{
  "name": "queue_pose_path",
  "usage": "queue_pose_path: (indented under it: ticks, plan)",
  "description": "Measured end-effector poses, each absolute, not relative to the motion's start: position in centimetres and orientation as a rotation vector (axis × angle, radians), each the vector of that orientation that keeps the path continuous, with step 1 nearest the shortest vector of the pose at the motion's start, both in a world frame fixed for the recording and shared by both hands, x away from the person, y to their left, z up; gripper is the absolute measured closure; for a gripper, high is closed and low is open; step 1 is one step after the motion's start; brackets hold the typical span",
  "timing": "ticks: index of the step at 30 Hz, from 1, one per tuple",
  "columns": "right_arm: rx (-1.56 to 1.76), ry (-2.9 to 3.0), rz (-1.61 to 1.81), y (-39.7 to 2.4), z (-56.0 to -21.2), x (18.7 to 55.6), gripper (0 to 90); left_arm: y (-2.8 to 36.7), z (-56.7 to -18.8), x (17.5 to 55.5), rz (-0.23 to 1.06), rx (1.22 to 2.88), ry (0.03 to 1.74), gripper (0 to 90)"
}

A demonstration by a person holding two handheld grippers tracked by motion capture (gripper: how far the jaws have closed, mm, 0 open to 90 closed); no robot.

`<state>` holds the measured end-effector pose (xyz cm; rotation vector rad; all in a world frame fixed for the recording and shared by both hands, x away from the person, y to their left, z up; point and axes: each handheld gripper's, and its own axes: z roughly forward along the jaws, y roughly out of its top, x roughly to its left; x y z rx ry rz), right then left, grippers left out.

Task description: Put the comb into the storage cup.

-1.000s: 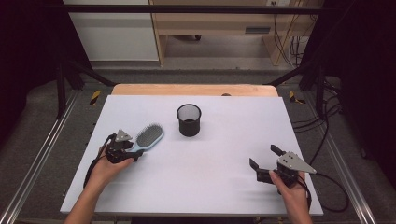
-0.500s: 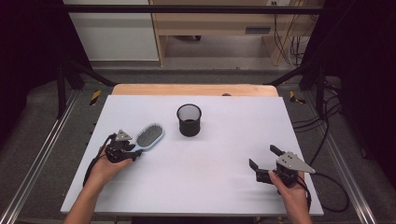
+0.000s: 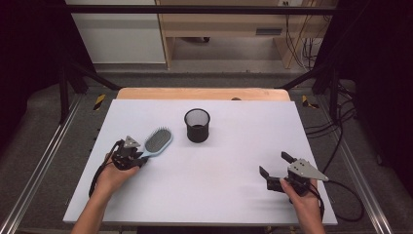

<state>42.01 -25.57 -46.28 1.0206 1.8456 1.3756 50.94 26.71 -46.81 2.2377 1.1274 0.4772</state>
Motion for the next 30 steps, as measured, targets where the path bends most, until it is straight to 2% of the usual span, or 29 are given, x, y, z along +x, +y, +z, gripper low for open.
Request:
queue_pose_path:
  ticks: [9,30]
  plan:
    - [1.035,1.833,1.399,-25.6,-46.3,41.9,4.7,26.7,-47.1,50.4,0.526,2.209,1.111,69.0]
    - [1.033,1.837,1.398,-25.3,-46.3,42.0,4.7,27.5,-46.9,49.5,0.509,2.175,1.099,69.2]
